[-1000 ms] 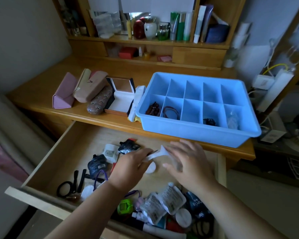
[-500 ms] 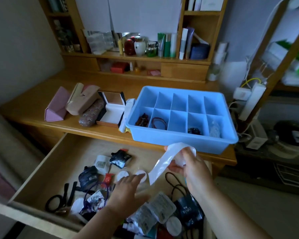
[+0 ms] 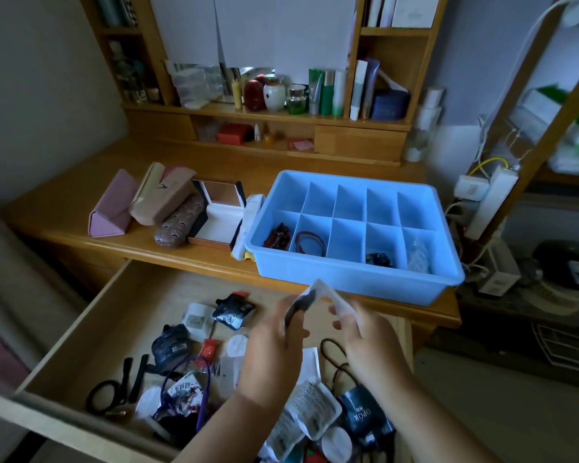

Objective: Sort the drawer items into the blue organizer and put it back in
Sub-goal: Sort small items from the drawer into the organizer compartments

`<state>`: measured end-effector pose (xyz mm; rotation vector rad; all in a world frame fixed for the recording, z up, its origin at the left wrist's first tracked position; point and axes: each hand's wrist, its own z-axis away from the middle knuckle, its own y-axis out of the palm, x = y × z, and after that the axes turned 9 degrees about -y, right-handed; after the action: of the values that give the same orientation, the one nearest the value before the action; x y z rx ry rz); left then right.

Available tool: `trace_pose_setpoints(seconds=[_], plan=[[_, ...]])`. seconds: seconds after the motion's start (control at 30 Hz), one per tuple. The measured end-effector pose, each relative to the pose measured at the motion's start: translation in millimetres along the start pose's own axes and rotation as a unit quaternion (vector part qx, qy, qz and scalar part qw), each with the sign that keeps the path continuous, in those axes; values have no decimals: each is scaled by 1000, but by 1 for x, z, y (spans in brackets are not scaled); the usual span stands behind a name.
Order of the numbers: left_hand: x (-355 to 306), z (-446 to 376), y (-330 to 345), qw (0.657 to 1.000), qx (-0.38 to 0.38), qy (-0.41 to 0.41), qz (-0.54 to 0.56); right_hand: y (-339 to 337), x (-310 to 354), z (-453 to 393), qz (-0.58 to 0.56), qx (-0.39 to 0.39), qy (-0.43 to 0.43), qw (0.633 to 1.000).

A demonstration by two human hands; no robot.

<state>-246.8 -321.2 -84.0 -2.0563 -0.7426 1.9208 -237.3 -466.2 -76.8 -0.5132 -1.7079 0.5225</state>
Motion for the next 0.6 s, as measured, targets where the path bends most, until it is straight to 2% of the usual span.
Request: trace_pose_setpoints(seconds=[0.07,0.17,0.23,0.3,0.4,0.47,0.5,0.6], plan=[[0,7,6,995,6,47,-87,8,10,6,-56,7,-3,998],[-2,25,22,966,140,107,-190,12,22,5,-218,82,92,968],[-2,30,18,960,182,115,-177,9,20,3,-289,115,168,936],[-1,27,6,961,213,127,-123,5,18,3,-307,97,214,922],[7,17,-15,972,184,143,-7,-8,25,-7,-288,4,210,934],[24,8,-23,985,157,72,28,-34,35,-29,-289,-60,167,941],[36,2,-24,989,141,28,26,-49,40,-44,-256,-91,144,951],[78,-15,-29,992,83,-47,-77,-78,38,-97,-32,-131,85,987]])
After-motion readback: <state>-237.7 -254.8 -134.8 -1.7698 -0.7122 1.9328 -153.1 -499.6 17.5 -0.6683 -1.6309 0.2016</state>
